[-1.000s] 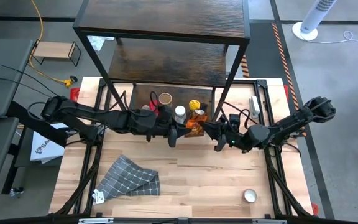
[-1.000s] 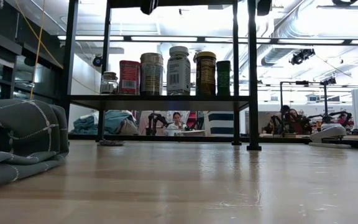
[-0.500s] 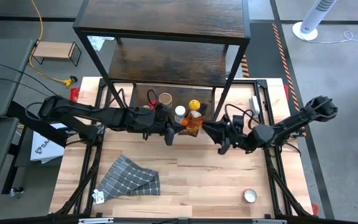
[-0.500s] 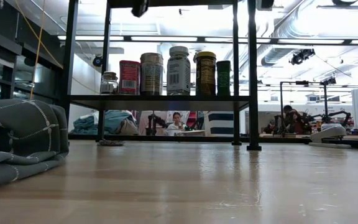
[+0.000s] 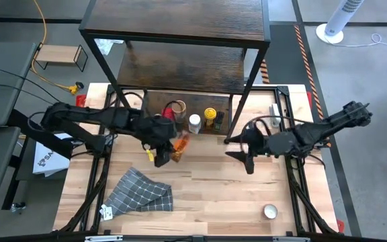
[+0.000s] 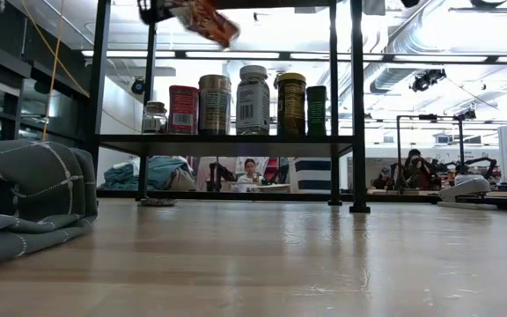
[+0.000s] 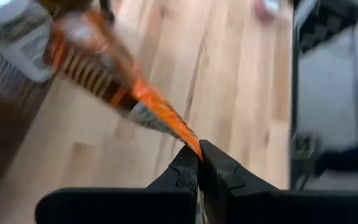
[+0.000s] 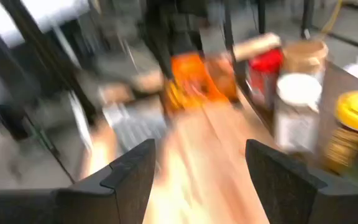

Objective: Shelf spices
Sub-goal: Put the orange seasoning pack on the shelf

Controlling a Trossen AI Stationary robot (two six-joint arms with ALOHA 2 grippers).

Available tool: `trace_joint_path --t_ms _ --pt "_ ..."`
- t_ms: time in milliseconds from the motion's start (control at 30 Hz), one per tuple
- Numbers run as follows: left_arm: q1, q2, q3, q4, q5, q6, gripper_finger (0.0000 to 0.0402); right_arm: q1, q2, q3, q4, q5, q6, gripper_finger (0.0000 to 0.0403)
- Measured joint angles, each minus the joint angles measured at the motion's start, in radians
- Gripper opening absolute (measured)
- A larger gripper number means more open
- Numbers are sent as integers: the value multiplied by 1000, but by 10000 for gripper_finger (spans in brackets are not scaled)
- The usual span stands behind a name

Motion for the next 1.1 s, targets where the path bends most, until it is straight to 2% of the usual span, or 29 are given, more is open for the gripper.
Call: trace_joint_path --t_ms 100,200,400,533,700,1100 --pt "-1 87 116 -136 7 152 0 -22 57 150 -277 -50 -93 245" --pt "-2 193 235 -213 15 271 0 -44 126 272 -433 -67 -181 245" --pt "-24 393 465 -245 4 452 0 -59 237 420 -500 -73 -303 245" --pt "-32 475 578 -246 -18 520 0 -59 293 471 -563 -123 -360 245" --pt "-40 511 624 -239 -56 559 0 -58 337 484 -591 -183 -358 245" --pt "-41 511 626 -221 -132 568 0 -66 335 485 -512 -226 -299 245"
